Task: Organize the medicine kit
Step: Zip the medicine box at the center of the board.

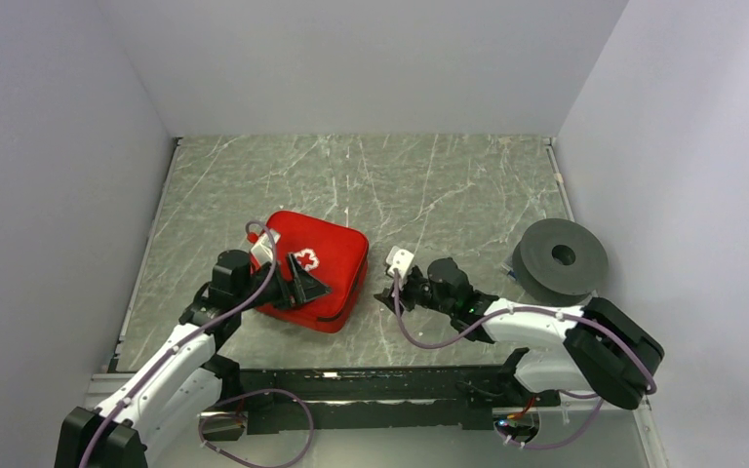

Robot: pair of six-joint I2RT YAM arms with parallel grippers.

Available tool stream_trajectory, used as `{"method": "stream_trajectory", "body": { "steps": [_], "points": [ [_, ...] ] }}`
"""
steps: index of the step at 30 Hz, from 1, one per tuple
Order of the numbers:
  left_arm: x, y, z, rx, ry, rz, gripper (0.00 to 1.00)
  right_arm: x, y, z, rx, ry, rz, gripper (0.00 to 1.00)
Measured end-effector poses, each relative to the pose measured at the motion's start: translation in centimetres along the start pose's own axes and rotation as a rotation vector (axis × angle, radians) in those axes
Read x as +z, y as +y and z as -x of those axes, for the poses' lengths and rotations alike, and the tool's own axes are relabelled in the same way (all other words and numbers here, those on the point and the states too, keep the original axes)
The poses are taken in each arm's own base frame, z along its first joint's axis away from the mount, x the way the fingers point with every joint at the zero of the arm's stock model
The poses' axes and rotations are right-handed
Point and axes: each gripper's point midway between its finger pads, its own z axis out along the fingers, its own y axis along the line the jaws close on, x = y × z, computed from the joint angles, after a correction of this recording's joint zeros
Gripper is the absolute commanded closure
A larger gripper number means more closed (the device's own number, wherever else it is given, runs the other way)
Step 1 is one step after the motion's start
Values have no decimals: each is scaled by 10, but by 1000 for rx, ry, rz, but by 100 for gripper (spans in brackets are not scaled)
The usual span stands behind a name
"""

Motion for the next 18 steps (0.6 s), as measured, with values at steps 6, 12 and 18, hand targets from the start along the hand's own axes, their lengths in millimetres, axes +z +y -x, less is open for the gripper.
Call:
{"method": "stream_trajectory", "body": {
  "steps": [6,12,18],
  "points": [
    [1,0,-1,17,21,-4,10,11,18,-14,-45,36,120,37],
    [1,0,-2,33,33,-11,10,29,22,1,-88,-17,185,38],
    [2,0,-4,39,46,-18,10,38,24,8,-100,-58,238,41]
  ]
}}
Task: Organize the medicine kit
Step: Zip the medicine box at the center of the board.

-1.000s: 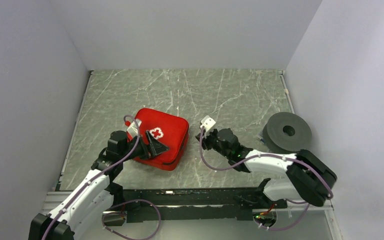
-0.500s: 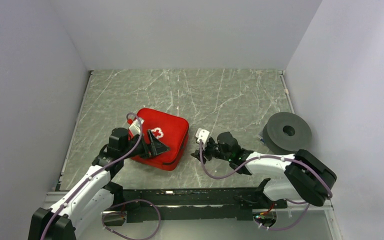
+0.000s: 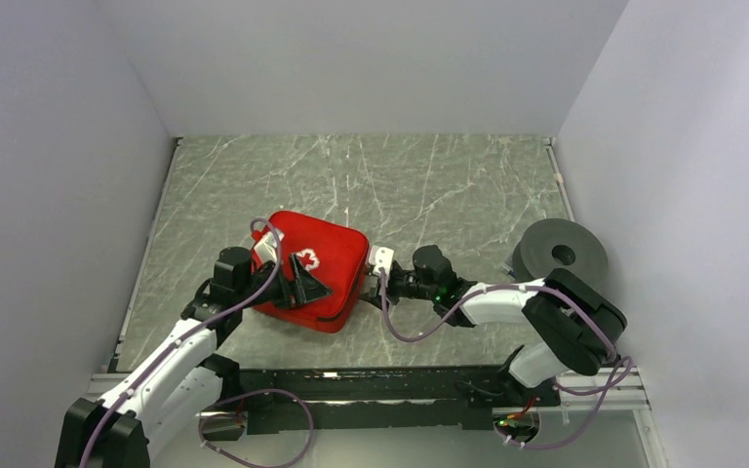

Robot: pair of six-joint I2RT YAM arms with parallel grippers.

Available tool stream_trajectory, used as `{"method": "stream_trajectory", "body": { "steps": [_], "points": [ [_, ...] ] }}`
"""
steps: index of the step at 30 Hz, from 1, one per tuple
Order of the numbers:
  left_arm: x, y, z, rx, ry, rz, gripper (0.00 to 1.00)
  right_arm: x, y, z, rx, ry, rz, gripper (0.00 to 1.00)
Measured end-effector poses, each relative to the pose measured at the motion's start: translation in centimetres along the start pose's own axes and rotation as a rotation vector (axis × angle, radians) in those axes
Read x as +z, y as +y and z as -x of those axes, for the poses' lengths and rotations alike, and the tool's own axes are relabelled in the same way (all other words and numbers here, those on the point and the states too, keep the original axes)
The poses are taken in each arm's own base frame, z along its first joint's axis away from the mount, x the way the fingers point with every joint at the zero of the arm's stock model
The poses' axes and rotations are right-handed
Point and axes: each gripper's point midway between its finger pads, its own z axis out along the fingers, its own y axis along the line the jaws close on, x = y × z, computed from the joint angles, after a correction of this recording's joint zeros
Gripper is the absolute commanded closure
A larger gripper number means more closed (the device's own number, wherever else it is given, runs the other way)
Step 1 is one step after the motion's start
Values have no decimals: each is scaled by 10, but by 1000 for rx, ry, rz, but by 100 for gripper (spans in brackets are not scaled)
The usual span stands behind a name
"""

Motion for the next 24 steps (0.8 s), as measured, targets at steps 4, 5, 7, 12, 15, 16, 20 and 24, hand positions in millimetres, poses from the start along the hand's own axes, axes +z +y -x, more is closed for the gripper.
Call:
{"method": "stream_trajectory", "body": {
  "steps": [4,5,7,12,15,16,20,24],
  "points": [
    [0,0,0,0,6,-1,10,6,2,2,-3,-18,34,44],
    [1,0,0,0,7,0,10,7,3,2,-2,-20,42,45],
    [1,0,0,0,9,1,10,9,4,0,0,-22,57,46],
    [1,0,0,-2,13,4,10,12,7,-3,5,-25,84,54],
    [1,0,1,-5,16,6,10,13,7,-4,6,-28,90,62],
    [2,0,0,-7,18,8,10,14,7,-4,8,-28,89,65],
    [2,0,1,-8,20,9,10,15,5,-4,9,-36,85,78],
    [2,0,1,-9,20,9,10,16,6,-4,20,-41,93,84]
  ]
}}
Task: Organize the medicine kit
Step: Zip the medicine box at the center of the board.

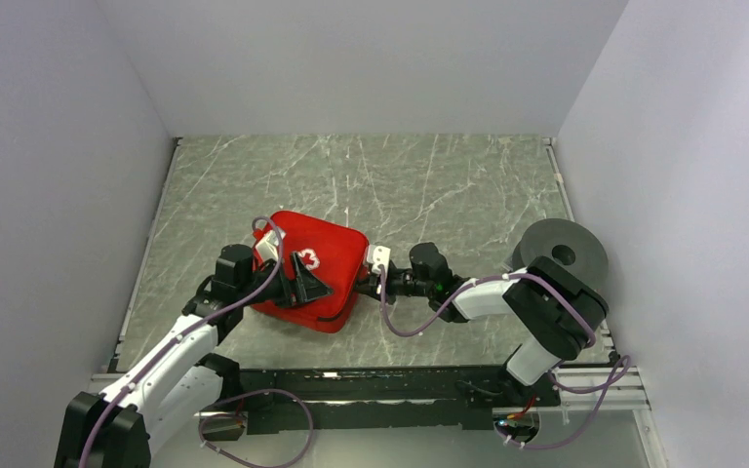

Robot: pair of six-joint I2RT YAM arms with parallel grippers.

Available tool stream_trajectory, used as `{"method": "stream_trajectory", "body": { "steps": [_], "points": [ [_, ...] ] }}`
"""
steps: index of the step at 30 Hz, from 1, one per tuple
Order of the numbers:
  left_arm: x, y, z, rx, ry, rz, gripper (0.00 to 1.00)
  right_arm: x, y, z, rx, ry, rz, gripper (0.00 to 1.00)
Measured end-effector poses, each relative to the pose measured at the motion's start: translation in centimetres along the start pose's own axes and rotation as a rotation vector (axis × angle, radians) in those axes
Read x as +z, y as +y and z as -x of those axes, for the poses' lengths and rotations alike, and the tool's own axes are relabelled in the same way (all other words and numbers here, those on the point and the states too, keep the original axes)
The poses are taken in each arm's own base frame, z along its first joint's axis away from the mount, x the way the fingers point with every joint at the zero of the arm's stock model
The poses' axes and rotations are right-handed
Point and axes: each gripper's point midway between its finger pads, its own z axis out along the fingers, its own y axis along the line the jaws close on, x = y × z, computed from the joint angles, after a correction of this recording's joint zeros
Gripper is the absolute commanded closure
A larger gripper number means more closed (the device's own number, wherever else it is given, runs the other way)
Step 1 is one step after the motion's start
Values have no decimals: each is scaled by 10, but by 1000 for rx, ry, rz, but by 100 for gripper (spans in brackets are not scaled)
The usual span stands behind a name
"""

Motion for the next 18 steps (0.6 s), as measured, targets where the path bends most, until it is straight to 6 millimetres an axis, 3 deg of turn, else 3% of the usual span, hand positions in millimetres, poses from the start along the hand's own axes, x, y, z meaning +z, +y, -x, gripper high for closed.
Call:
{"method": "stream_trajectory", "body": {
  "steps": [8,18],
  "points": [
    [0,0,0,-3,2,2,10,1,3,1,30,-13,18,99],
    [1,0,0,-7,6,6,10,0,9,3,50,-22,23,100]
  ]
}}
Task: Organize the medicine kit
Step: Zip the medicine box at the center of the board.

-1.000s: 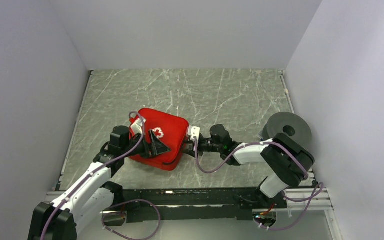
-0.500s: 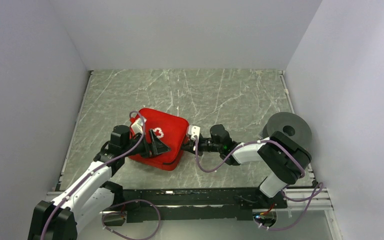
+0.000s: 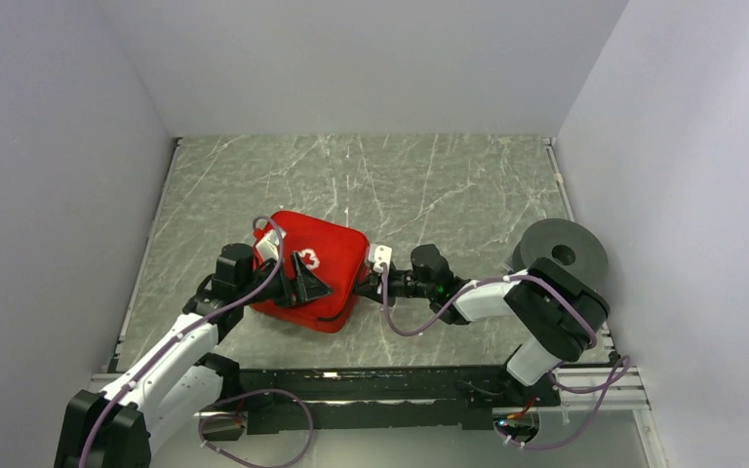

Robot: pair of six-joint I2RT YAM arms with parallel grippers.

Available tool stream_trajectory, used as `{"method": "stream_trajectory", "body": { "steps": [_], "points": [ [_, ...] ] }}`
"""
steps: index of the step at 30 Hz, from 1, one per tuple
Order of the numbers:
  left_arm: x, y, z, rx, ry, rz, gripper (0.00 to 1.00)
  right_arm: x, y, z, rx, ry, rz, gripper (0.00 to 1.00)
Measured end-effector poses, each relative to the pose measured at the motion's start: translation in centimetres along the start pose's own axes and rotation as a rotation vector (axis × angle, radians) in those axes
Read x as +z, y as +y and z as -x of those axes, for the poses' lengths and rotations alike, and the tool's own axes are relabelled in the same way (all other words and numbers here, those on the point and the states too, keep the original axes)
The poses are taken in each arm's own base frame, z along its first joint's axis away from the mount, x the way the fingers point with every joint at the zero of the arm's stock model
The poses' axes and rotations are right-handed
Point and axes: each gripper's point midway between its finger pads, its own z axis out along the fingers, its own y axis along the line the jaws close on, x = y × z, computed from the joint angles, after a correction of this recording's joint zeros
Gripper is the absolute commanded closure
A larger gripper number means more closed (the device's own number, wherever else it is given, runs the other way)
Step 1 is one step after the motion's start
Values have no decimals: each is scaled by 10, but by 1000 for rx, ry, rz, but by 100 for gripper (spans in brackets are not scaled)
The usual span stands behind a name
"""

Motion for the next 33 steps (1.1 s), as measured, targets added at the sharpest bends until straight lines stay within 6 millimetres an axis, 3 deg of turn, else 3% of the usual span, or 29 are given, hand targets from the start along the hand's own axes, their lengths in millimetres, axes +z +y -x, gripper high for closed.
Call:
{"method": "stream_trajectory", "body": {
  "steps": [14,28,33],
  "points": [
    [-6,-3,-1,-1,7,17,10,-12,16,8,23,39,-99,100],
    [-26,-8,-16,16,61,61,9,4,31,-3,63,75,-177,100],
    [-41,-15,-24,5,95,88,9,21,50,2,66,63,-145,100]
  ]
}}
